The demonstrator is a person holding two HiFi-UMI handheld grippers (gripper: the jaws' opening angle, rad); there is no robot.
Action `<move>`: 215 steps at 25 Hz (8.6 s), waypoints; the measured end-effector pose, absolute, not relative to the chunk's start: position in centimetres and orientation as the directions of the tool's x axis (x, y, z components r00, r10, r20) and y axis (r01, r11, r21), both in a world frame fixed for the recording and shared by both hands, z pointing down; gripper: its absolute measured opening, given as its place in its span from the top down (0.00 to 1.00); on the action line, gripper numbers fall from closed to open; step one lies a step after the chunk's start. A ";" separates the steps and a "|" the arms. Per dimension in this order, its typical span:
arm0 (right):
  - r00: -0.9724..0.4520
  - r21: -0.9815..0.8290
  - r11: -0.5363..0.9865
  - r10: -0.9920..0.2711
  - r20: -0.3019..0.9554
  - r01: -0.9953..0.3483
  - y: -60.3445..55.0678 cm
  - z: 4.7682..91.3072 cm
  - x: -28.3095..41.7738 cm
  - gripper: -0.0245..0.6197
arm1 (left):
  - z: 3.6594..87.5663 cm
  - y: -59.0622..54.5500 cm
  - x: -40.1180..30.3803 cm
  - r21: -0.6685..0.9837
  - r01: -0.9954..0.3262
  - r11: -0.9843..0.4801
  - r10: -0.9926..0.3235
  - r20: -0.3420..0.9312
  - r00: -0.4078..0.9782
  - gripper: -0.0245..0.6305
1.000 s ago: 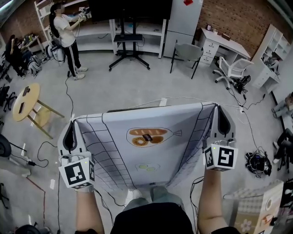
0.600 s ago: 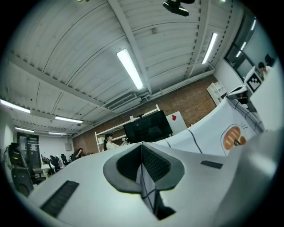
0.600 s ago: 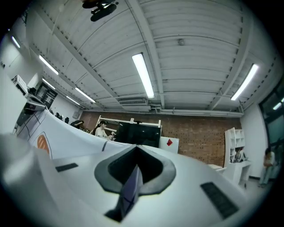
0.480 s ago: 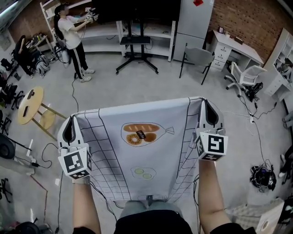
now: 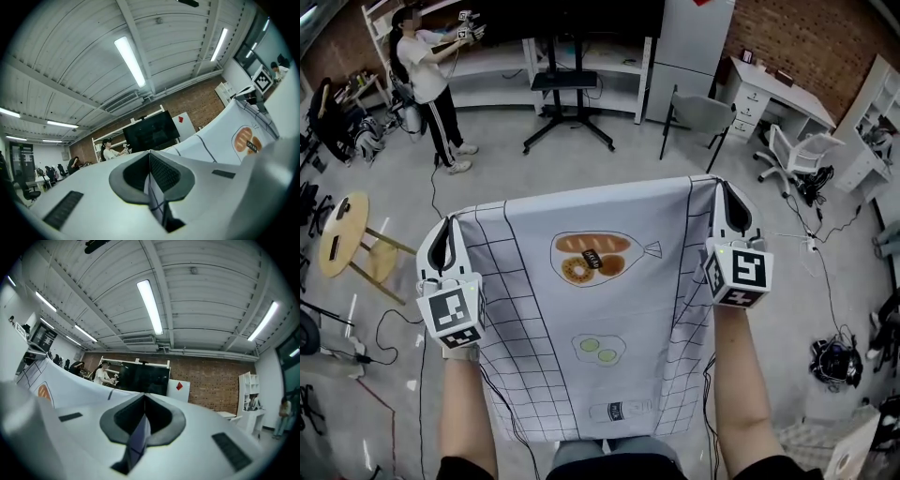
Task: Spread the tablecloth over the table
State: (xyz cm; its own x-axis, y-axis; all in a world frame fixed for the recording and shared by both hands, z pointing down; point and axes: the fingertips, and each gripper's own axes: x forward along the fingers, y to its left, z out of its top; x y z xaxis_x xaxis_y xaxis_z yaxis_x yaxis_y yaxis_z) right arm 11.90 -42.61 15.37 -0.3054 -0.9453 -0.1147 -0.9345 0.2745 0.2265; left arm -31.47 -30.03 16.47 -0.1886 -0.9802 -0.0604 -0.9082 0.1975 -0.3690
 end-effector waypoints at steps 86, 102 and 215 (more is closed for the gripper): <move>-0.386 0.049 0.715 -0.433 0.814 -0.697 -7.9 61.9 13.5 0.58 | 64.5 10.2 -24.0 -0.217 -0.973 -0.082 -0.457 0.875 -0.157 0.56; -0.461 0.002 0.926 -0.190 0.867 -0.377 6.4 65.7 -9.3 0.54 | 71.6 18.7 -27.3 0.107 -0.992 -0.064 -0.442 0.888 0.124 0.51; -0.543 -0.177 0.753 -0.270 0.795 -0.634 7.3 57.0 -1.6 0.70 | 67.5 20.6 -27.5 -0.050 -0.961 -0.272 -0.406 0.912 0.067 0.57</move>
State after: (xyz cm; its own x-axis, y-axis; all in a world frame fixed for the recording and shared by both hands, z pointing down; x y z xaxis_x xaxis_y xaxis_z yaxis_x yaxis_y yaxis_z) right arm -1.59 7.32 56.98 -0.5429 -0.2696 0.7954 -0.6336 0.7531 -0.1772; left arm -27.51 20.56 67.54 0.0672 -0.4057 0.9115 -0.9609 -0.2721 -0.0502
